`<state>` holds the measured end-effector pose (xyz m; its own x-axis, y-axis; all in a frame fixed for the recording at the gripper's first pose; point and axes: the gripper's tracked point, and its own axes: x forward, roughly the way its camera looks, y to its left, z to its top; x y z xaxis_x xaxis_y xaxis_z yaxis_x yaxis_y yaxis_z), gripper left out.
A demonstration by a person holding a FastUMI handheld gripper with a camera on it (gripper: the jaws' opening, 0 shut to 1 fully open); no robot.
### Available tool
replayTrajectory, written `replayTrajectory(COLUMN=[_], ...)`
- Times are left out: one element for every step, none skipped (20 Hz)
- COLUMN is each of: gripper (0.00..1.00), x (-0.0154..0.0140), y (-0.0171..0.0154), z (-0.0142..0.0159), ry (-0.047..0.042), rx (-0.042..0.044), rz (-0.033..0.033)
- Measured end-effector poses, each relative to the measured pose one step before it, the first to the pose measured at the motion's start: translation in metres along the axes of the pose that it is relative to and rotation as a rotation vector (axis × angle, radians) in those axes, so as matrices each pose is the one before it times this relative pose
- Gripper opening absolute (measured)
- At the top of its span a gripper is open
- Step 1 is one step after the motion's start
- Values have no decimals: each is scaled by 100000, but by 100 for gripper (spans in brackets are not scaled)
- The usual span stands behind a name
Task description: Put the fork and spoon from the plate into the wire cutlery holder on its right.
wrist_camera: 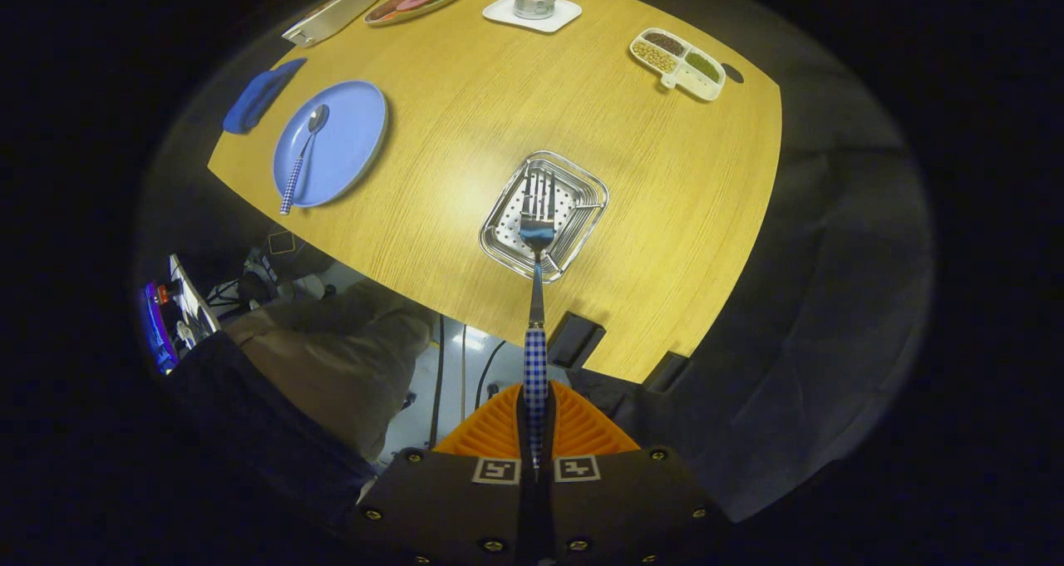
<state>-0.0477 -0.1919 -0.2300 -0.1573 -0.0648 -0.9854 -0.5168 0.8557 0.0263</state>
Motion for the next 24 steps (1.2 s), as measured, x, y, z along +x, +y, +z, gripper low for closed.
replayTrajectory(gripper=[1,1,1,1,1,1,0,1,1,0,0,0,0,1,1,0,1,1,1,0,0,0,0,1], x=[238,261,242,113,263,65,123,233,42,-29,45,146,190,51,80,262,114,150,57,21,-86,-102,74,111], y=[-71,10,-66,-148,89,192,168,50,-306,-311,-186,-64,-196,-376,-227,303,150,148,128,77,129,182,415,-134], z=[110,152,177,116,230,187,119,93,305,427,313,307,387,402,456,314,239,171,314,174,199,178,301,85], ry=[1933,1860,2307,1919,2273,1808,2911,2402,1708,1401,1201,1603,1284,1123,1123,1246,1401,1121,750,792,558,657,631,384], rx=[293,122,208,355,-122,-443,484,269,103,122,72,586,833,-218,-509,483,179,324,-237,-299,-466,-393,-84,-242], rz=[463,1045,1111,328,741,1624,1626,184,-1067,-1489,-253,2,-1206,-1989,-1017,644,982,666,199,6,44,667,562,82])
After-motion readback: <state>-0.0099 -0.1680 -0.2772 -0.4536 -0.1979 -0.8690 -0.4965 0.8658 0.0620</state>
